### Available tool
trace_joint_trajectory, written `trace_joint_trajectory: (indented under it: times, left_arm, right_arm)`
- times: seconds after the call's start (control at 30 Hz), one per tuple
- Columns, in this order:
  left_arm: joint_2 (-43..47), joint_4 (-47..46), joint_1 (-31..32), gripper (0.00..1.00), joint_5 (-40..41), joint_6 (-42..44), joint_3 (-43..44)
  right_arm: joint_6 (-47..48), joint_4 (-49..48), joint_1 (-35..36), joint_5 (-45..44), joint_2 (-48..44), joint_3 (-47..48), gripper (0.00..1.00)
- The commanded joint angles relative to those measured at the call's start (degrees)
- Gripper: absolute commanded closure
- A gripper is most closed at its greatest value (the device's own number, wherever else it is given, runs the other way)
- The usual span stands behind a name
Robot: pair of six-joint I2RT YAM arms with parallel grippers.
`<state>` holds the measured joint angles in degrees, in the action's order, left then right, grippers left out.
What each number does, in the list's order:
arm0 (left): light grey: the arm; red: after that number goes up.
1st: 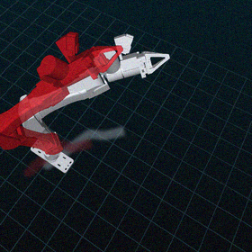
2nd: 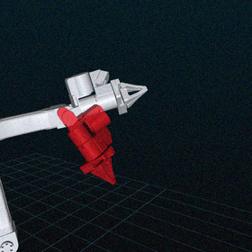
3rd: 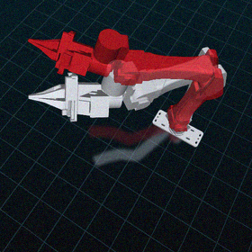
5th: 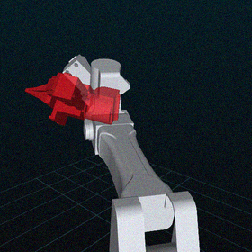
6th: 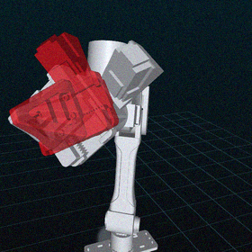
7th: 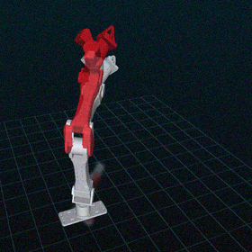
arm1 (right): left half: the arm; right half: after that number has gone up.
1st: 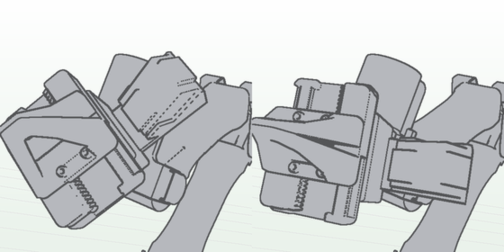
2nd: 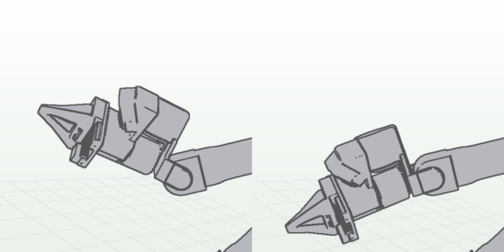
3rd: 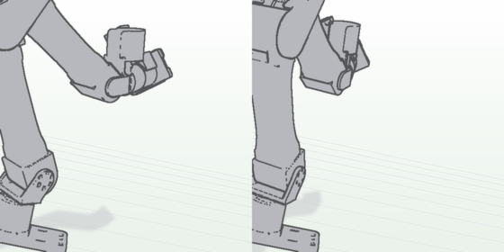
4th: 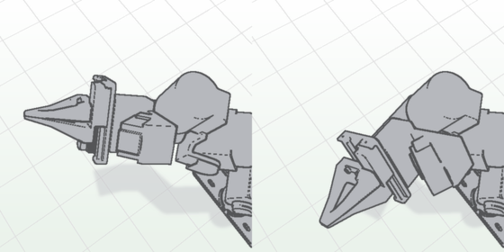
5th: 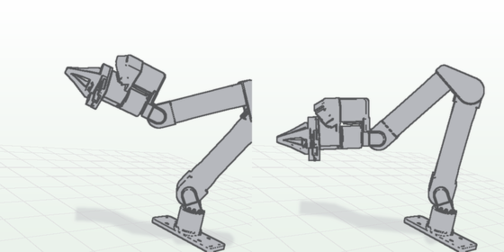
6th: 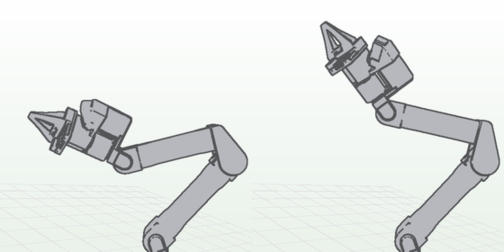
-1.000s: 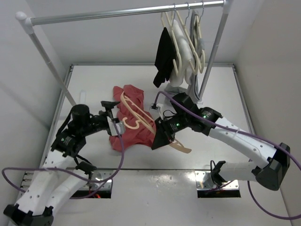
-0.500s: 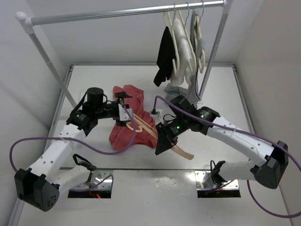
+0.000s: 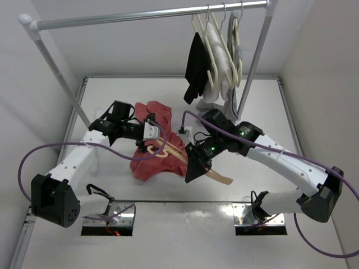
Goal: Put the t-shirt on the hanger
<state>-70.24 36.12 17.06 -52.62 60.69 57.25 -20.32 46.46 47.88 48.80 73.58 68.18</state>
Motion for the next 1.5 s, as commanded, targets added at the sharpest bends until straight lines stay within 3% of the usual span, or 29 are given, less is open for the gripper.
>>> trace_joint_trajectory:
  times: [0.0, 0.03, 0.07, 0.13, 0.17, 0.23, 0.37, 0.43, 0.47, 0.5, 0.6, 0.73, 1.0, 1.17, 1.2, 1.23, 1.27, 1.37, 1.43, 1.47]
  left_arm:
    - [-1.1, 1.7, 1.3, 0.11, -1.6, 2.8, 2.9]
    - [-1.1, 1.7, 1.3, 0.2, -1.6, 2.8, 2.9]
    - [-1.1, 1.7, 0.5, 0.41, -1.6, 1.9, 2.9]
    - [-1.1, 1.7, -0.3, 0.62, -1.6, -0.3, 3.4]
    - [-0.3, 1.7, -0.3, 0.88, -1.6, -1.1, 3.4]
    - [0.4, 1.7, -1.0, 1.0, -1.6, -3.7, 3.4]
    - [1.5, 5.1, -1.0, 1.0, -1.6, -2.5, 3.4]
    - [1.5, 7.9, -1.0, 1.0, -2.1, 0.3, 3.4]
    - [2.2, 8.5, -1.0, 1.0, -2.1, 0.3, 3.4]
    - [2.2, 9.1, -1.0, 1.0, -2.1, 0.8, 3.4]
    - [4.4, 9.1, -0.4, 1.0, -1.3, 1.4, 2.7]
    - [4.9, 9.1, 0.7, 1.0, -1.3, 2.2, 1.4]
    - [4.9, 9.1, 0.7, 1.0, 1.3, 2.2, 0.8]
    - [4.9, 7.6, 1.2, 1.0, 0.4, 0.1, 0.8]
    - [4.9, 7.0, 1.2, 1.0, 0.4, -1.2, 0.8]
    - [4.9, 7.0, 1.2, 1.0, 0.4, -1.8, 0.8]
    - [4.9, 6.2, 1.2, 1.0, 0.4, -2.3, 0.8]
    - [5.5, 5.4, 1.2, 1.0, 1.0, -3.6, 0.8]
    - [5.5, 4.8, 1.2, 0.98, 1.0, -5.0, 0.2]
    - [5.5, 4.8, 1.2, 0.88, 1.0, -5.7, 0.2]
  right_arm:
    - [2.9, 0.8, 0.3, 2.0, 0.4, 2.9, 1.0]
    - [2.9, 0.3, 0.3, 2.0, 0.4, 2.9, 1.0]
    - [2.9, 0.3, 0.3, 1.5, 0.4, 2.9, 1.0]
    - [2.9, -0.3, -0.4, 0.8, -0.9, 1.8, 1.0]
    - [2.9, -0.3, -0.4, 0.0, -0.9, 0.5, 1.0]
    - [2.9, -0.3, -0.4, -4.9, -2.3, -0.6, 1.0]
    - [0.2, -1.1, -0.4, -23.0, -2.9, -1.6, 1.0]
    - [0.2, -0.6, -0.4, -29.2, -2.0, -0.1, 0.87]
    - [0.2, -0.6, -0.4, -30.2, -1.3, 1.3, 0.63]
    - [0.2, -1.1, -0.4, -30.9, -1.3, 1.3, 0.5]
    - [0.2, -4.5, 0.1, -31.4, -1.9, 2.1, 0.22]
    - [0.2, -14.5, 0.1, -30.7, -2.6, 0.8, 0.13]
    - [0.9, -21.6, 0.6, -26.3, 0.9, 1.9, 0.1]
    - [-0.3, -24.9, 0.6, -27.9, 2.3, 1.9, 0.15]
    - [-1.2, -25.6, 0.6, -27.9, 2.9, 1.3, 0.21]
    - [-2.2, -26.1, 0.6, -27.2, 2.9, 1.3, 0.44]
    - [-2.8, -26.2, 0.6, -27.2, 3.7, 1.3, 0.6]
    - [-3.7, -27.5, 0.6, -27.2, 4.2, 0.2, 0.94]
    - [-4.2, -27.5, 0.6, -28.3, 3.6, -0.3, 1.0]
    - [-4.2, -26.9, 0.6, -28.3, 3.6, -0.9, 1.0]
